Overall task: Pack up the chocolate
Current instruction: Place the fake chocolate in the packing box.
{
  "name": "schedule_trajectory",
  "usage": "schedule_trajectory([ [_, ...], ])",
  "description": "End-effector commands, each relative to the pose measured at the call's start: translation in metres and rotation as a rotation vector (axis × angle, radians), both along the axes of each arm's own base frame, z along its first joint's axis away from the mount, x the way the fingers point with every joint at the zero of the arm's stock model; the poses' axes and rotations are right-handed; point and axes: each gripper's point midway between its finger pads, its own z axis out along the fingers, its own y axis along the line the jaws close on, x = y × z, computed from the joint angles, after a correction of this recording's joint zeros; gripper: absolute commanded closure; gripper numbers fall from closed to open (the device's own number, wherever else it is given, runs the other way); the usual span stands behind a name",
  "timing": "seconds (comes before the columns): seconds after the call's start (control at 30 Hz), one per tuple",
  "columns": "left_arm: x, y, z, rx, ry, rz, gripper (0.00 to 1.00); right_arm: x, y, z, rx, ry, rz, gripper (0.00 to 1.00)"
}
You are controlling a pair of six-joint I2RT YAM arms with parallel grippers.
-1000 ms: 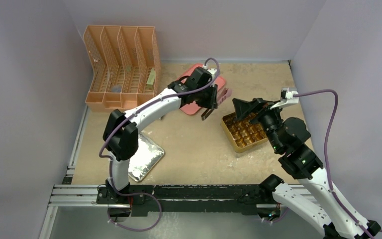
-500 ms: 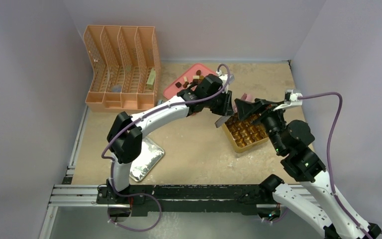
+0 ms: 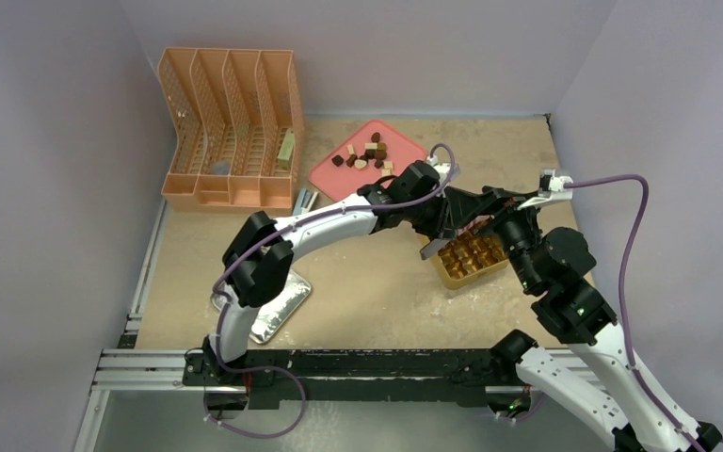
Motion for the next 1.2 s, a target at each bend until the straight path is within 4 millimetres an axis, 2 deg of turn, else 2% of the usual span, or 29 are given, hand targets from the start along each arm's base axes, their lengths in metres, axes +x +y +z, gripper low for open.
schedule_trajectory([
  [0.0, -0.004, -0.016, 0.008, -0.058, -0.016, -0.024, 0.77, -0.004, -0.003, 0.023, 0.035, -0.062, 0.003, 0.01],
  [0.17, -0.006, -0.018, -0.003, -0.041, -0.004, -0.03, 0.76, -0.004, -0.003, 0.022, 0.033, -0.061, 0.004, 0.01],
  [0.43, -0.004, -0.016, -0.008, -0.006, -0.016, -0.031, 0.71, -0.004, -0.003, 0.022, 0.035, -0.061, 0.003, 0.01],
  [0.77, 0.0, -0.011, 0.0, 0.02, -0.05, -0.029, 0.66, -0.003, 0.0, 0.023, 0.035, -0.062, 0.013, 0.01],
  [1.17, 0.008, 0.004, 0.019, 0.051, -0.113, 0.022, 0.67, -0.004, 0.0, 0.023, 0.029, -0.061, 0.016, 0.01],
])
